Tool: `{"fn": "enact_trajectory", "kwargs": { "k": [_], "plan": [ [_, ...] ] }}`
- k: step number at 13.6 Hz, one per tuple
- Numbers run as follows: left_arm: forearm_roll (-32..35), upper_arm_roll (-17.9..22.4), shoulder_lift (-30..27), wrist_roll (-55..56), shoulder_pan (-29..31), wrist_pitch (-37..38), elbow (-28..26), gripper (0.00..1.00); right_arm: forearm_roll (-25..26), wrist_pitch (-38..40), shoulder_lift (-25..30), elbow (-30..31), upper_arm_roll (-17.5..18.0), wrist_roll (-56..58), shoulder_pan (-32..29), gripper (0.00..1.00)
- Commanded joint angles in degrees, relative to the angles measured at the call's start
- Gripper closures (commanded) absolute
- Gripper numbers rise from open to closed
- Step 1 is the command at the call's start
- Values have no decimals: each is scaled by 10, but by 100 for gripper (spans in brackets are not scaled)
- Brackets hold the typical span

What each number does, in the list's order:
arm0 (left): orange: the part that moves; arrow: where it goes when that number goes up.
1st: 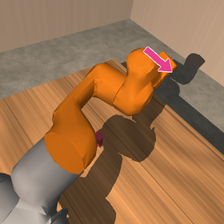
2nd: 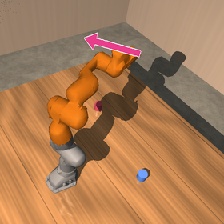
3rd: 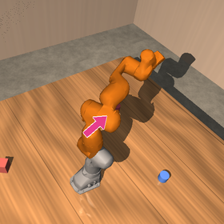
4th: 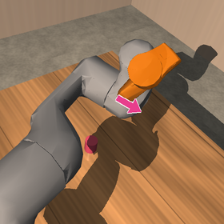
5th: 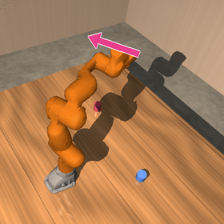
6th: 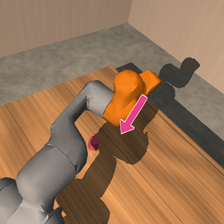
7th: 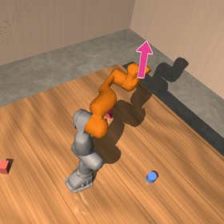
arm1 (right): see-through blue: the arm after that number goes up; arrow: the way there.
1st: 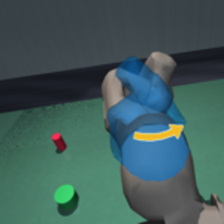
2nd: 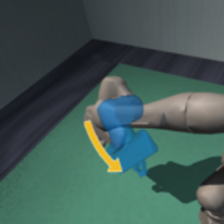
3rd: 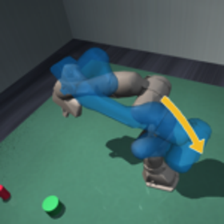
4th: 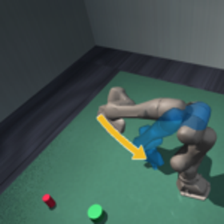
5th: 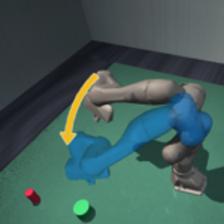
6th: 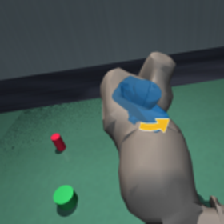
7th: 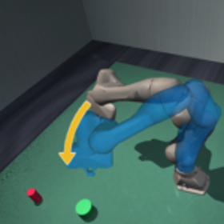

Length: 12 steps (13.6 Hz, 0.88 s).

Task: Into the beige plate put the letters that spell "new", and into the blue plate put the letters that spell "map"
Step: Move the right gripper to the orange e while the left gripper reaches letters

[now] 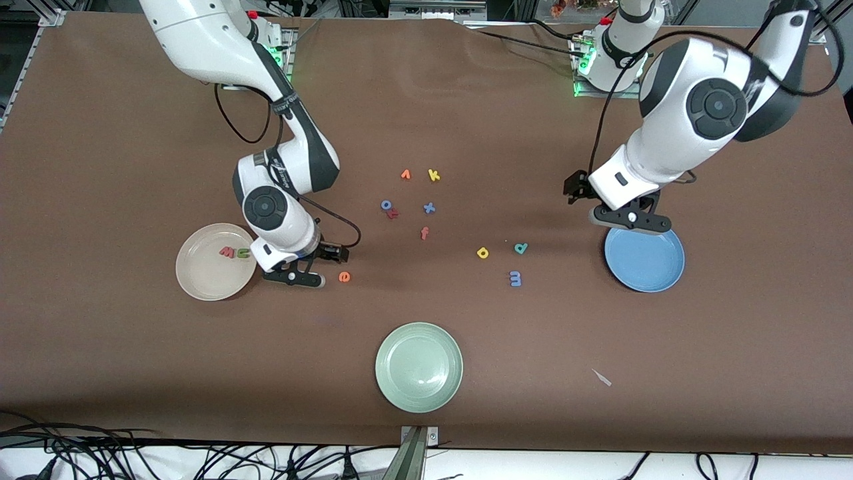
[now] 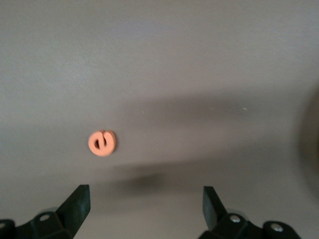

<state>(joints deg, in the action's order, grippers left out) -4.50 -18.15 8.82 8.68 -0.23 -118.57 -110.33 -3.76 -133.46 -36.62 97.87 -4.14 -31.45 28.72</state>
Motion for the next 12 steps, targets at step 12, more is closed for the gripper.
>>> {"fn": "enact_trajectory", "kwargs": {
  "k": [12],
  "plan": [
    [1, 15, 196, -13, -98, -279, -67, 0, -23, -56, -93, -83, 10, -10, 12, 14]
  ]
}}
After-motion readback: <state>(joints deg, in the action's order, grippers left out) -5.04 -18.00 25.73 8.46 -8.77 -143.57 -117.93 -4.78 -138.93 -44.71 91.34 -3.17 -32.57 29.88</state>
